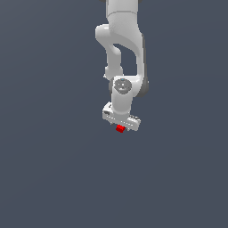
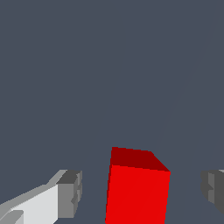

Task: Pick up the red cube and move it to a goal position.

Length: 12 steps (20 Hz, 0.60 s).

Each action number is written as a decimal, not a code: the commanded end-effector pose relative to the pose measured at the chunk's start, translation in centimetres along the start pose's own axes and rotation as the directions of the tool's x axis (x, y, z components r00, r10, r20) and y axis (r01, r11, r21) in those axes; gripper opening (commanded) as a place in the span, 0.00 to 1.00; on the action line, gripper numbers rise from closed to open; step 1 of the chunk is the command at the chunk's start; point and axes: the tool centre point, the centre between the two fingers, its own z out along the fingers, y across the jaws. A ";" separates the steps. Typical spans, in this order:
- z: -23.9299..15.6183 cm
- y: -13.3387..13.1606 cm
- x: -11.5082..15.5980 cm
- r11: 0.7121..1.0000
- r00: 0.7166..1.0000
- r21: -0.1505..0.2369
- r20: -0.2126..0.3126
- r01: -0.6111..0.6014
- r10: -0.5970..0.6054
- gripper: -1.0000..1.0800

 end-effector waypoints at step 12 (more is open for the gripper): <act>3.1 -0.2 -1.3 0.992 0.992 -0.002 0.001 -0.127 0.127 0.96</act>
